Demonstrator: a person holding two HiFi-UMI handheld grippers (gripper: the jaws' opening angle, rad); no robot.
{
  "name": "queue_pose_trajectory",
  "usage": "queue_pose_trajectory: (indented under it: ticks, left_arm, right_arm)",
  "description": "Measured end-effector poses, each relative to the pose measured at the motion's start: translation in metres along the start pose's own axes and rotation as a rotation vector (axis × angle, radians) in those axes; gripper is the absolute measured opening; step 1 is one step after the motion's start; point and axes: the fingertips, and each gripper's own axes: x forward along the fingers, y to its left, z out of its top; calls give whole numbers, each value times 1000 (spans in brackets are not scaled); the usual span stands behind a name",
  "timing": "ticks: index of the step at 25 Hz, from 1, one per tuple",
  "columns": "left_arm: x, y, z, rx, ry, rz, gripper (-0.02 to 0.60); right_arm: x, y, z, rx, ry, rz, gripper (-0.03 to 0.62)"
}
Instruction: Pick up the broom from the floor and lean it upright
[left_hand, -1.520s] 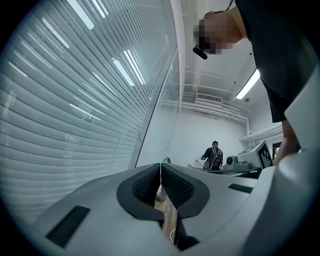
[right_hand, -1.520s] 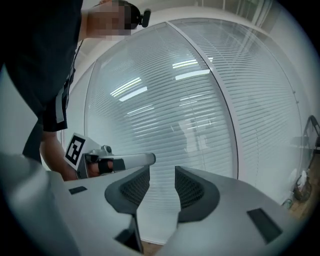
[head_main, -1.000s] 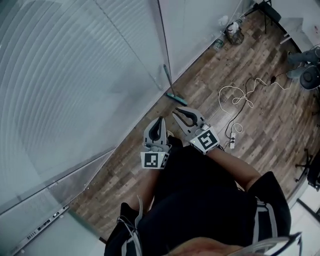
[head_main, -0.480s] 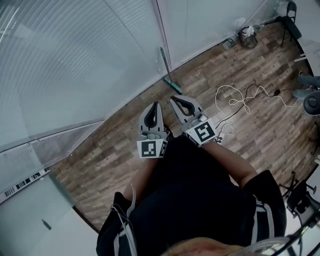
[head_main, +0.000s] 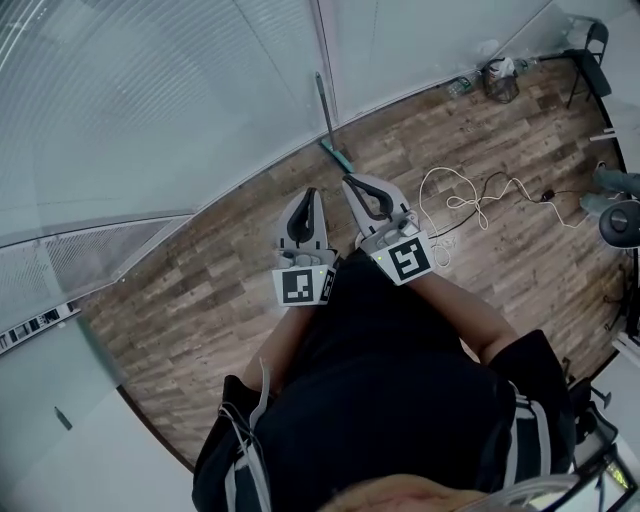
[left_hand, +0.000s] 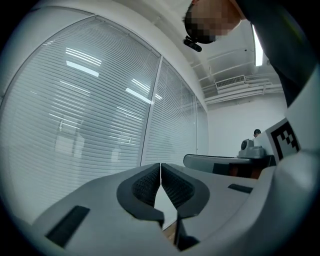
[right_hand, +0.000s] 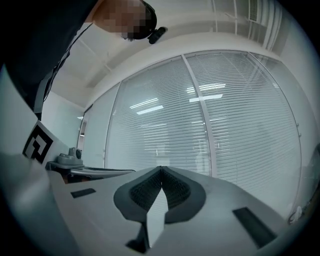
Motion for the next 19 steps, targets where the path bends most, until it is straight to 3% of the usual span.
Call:
queue_pose_trajectory:
  ticks: [19]
  left_arm:
    - [-10,-48,3,42,-7,-67,20]
  right_arm:
    - [-48,-4,11,1,-58,-47,18]
